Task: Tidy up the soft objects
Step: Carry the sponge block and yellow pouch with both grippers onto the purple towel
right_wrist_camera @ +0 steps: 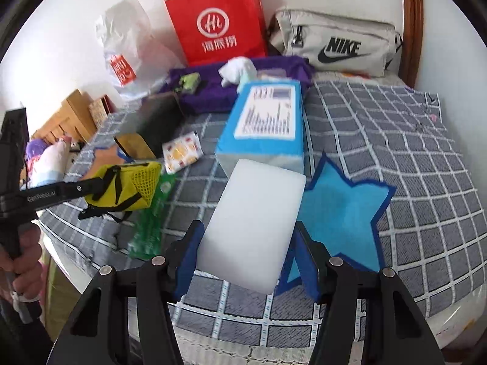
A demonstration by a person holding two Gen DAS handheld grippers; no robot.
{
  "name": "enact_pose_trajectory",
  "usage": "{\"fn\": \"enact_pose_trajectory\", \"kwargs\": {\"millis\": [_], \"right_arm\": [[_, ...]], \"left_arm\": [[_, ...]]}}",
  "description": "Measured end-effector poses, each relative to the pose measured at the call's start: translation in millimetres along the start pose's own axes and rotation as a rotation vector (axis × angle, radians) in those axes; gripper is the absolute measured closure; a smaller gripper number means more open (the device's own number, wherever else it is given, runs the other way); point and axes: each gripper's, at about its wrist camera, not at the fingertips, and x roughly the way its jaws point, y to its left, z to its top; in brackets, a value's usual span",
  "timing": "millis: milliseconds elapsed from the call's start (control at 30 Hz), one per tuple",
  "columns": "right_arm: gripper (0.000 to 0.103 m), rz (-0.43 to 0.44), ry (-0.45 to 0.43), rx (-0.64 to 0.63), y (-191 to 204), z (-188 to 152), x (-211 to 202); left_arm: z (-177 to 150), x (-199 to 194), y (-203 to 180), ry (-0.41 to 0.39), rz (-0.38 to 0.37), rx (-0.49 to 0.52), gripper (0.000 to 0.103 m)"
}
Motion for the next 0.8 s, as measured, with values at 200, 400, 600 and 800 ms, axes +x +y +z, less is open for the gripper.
{"fn": "enact_pose_trajectory", "kwargs": {"millis": [200,400,600,800], "right_arm": [[0.045,0.007,-0.053,-0.019,8.5,22.6,-18.5],[0.045,0.003,-0.077,-0.039,13.0,42.5,-23.8],[0.044,0.058,-0.072,-0.031,14.3,62.7,-17.2],[0.044,0.075,-0.1,-0.043,15.9,80.2,-16.3]], "left_arm": [[17.0,-17.7,1.4,-0.044,-0.015,-0.006,0.083],[29.2,-25.6,-0.5,-0.061,-0.031,0.001,0.083],[39.1,-31.4,-2.1,-0.078,-0.041,0.002,0.083],[54.3,-33.5,-3.9,-0.093,-0.039,0.003,0.083]]}}
